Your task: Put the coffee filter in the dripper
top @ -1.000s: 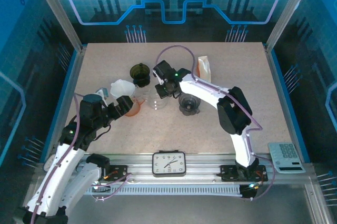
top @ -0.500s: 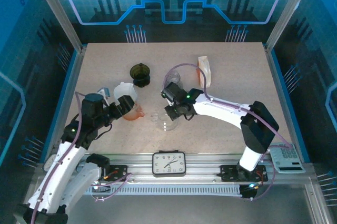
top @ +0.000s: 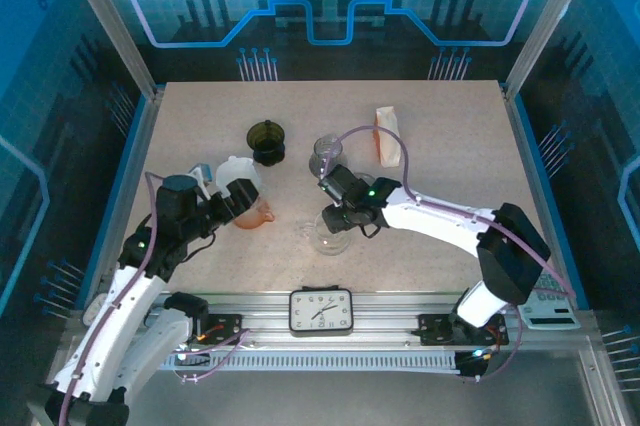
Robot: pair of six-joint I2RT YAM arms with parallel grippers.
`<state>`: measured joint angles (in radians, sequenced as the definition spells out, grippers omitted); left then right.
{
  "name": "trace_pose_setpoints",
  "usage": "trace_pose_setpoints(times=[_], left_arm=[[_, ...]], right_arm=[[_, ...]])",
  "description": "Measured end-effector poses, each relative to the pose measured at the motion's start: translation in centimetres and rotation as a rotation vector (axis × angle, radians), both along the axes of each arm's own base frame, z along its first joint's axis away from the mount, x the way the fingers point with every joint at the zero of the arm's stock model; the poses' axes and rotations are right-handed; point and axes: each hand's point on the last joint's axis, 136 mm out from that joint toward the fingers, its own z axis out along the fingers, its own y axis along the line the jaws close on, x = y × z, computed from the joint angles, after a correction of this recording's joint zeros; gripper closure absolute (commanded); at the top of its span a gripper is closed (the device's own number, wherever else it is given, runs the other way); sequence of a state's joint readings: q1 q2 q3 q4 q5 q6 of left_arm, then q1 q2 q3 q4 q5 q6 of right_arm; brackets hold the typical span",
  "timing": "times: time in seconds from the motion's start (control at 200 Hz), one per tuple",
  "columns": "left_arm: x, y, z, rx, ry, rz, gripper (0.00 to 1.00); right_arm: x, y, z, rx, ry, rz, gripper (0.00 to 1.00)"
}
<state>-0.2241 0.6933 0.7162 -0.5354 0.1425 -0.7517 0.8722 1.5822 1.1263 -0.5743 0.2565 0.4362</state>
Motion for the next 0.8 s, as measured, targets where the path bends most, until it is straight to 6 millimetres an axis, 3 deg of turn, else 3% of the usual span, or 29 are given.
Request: trace_pose_setpoints(times=[0.19,0.355,0.575,0.715,0.8], left_arm=[[0.0,-0.3,0.0,0.002,-0.003,-0.024,0.06],[-0.3,0.8,0.1,0.036,-0.011,0.028,0.22],[-1.6,3.0,0.3,0.046,-0.023,0.148,0.47],[-3.2,4.4,-1.8,0.031,0.012,0.234,0.61],[-3.8,4.9,-3.9,0.017,0.070,0.278,0.75]], right_arm=[[0.0,-0.5,3.2,0.077,-0.062,-0.027,0.36],[0.3,-1.7,4.9,0.115,-0.104,-0.068,0.36],[0.2,-3.3,5.3,0.123,-0.129,-0.098,0.36],[-0.1,-4.4,6.0,0.144,-0.156,-0.119,0.36],[-0.1,-5.0,6.4,0.158,-0.172,-0.130,0.36]])
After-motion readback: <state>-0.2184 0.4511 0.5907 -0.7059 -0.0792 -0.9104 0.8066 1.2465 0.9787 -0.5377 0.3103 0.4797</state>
